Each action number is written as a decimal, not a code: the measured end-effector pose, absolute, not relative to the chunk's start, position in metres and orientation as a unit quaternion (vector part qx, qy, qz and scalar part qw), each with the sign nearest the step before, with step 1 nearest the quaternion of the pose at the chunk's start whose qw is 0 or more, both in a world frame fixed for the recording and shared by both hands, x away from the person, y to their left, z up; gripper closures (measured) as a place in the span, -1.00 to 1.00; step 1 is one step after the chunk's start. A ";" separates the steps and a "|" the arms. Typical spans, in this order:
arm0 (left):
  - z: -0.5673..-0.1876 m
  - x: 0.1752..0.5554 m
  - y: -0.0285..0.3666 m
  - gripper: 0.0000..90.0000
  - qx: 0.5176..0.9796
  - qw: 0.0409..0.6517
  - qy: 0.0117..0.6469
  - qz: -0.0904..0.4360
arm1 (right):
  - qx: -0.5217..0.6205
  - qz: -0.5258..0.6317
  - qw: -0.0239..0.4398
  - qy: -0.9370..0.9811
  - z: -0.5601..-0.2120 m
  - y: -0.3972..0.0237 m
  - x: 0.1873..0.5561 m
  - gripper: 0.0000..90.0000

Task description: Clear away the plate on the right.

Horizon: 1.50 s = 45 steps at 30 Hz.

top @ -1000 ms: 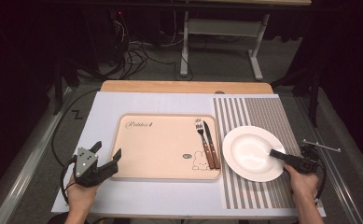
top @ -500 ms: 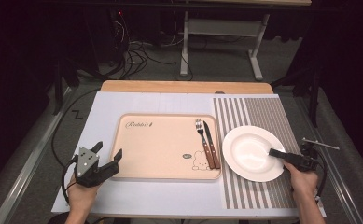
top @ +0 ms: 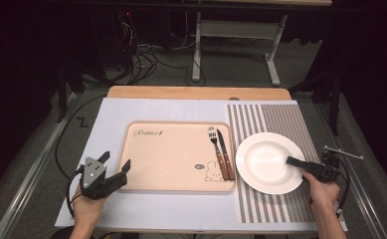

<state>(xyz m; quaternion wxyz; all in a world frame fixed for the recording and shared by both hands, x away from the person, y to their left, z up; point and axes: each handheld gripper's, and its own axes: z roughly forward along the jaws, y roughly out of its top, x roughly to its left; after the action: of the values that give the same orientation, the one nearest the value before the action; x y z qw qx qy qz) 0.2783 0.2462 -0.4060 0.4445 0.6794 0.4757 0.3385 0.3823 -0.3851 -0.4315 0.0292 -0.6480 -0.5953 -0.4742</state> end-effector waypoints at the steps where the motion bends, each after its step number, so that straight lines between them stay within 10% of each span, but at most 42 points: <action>1: -0.406 0.278 0.246 -0.39 0.679 0.445 0.476 0.339 | -0.647 -0.477 0.031 -0.594 -0.430 -0.385 0.382 0.80; 45: -0.406 0.278 0.248 -0.39 0.682 0.443 0.472 0.341 | -0.573 -0.524 0.046 -0.628 -0.373 -0.340 0.387 0.85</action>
<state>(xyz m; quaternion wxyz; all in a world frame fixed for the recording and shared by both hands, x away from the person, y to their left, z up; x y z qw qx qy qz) 0.2783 0.2477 -0.4059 0.4429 0.6816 0.4725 0.3407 0.3873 -0.3402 -0.3731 0.0458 -0.5729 -0.6283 -0.5243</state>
